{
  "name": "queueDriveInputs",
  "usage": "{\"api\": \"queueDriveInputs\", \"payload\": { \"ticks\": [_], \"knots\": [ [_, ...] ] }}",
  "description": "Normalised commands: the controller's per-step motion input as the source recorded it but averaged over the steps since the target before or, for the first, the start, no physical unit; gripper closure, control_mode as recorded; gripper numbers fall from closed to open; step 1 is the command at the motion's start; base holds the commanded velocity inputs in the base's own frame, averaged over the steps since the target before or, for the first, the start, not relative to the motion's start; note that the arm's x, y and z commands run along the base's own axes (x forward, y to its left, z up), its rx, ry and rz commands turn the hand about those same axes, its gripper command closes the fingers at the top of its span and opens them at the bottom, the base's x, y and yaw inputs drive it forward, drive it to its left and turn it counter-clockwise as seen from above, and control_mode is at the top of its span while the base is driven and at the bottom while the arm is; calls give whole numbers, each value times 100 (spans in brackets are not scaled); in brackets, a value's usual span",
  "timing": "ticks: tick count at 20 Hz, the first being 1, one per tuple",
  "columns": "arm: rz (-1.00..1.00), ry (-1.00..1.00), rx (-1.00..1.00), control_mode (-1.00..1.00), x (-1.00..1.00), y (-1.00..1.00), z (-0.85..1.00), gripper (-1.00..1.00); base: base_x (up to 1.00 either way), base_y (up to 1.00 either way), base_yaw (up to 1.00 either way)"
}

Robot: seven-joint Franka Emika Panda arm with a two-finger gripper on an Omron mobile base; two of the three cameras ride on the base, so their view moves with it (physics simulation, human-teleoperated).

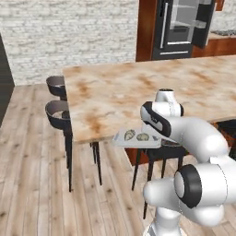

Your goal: Place two dumplings into each of the tupperware containers and then place the containers in the fridge.

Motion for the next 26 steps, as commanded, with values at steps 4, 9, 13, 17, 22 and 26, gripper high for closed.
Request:
{"api": "queueDriveInputs", "payload": {
  "ticks": [4,9,13,17,22,26],
  "knots": [
    [0,0,0,100,0,0,0,100,3,100,-12],
    [0,0,0,100,0,0,0,100,30,100,-15],
    [0,0,0,100,0,0,0,100,56,100,-17],
    [0,0,0,100,0,0,0,100,60,100,-18],
    [0,0,0,100,0,0,0,100,75,100,-17],
    [0,0,0,100,0,0,0,100,97,100,-12]
  ]
}}
